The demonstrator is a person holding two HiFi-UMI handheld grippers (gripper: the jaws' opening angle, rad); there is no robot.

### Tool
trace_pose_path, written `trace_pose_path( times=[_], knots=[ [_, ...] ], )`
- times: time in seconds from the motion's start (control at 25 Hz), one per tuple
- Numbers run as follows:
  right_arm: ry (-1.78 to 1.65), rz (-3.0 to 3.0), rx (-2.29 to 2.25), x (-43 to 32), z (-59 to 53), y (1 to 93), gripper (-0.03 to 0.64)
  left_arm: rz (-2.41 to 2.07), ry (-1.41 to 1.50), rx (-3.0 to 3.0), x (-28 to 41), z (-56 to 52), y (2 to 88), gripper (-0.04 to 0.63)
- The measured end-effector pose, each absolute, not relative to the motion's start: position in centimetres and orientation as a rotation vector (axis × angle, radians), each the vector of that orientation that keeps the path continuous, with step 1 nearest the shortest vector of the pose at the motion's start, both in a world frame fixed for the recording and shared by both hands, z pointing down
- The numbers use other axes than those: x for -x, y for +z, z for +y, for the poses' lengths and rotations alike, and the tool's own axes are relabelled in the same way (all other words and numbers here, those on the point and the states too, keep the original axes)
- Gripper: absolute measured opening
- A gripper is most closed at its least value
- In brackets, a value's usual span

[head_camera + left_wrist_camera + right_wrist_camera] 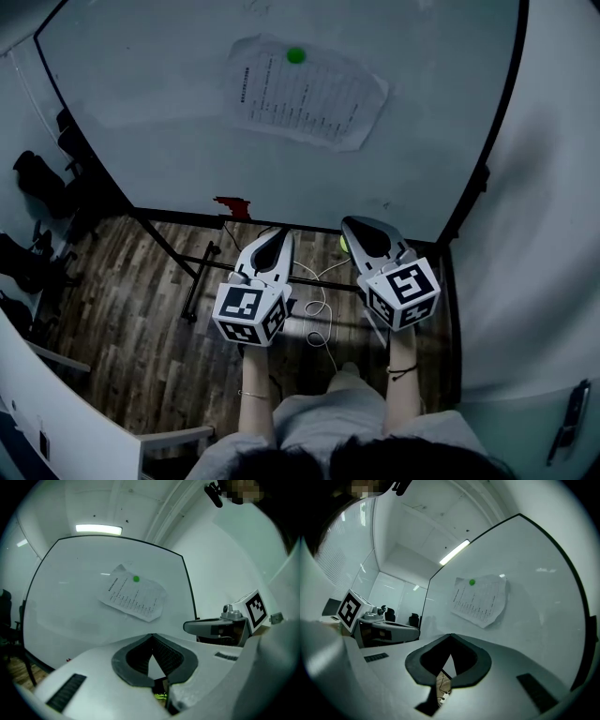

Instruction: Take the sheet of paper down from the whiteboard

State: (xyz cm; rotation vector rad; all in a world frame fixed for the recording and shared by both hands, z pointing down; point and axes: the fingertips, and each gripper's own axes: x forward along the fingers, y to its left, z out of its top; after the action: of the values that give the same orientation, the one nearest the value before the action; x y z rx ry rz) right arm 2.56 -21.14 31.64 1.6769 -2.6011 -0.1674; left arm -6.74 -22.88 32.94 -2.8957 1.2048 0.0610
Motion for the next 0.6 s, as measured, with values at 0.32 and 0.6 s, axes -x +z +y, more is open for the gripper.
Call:
trace_pose_path(
  times=[0.32,0.6],
  knots=[
    [-0.183,-2.65,-1.645,-5.2,-26.4,30.0,0.0,1.265,0.064,2.854,4.4,-26.6,32.2,0.003],
    [-0.205,-2.714,-1.628,-6.1,-29.2,28.4,0.0,1.344,0.099,2.8,4.1,-29.0,31.4,0.003]
  ],
)
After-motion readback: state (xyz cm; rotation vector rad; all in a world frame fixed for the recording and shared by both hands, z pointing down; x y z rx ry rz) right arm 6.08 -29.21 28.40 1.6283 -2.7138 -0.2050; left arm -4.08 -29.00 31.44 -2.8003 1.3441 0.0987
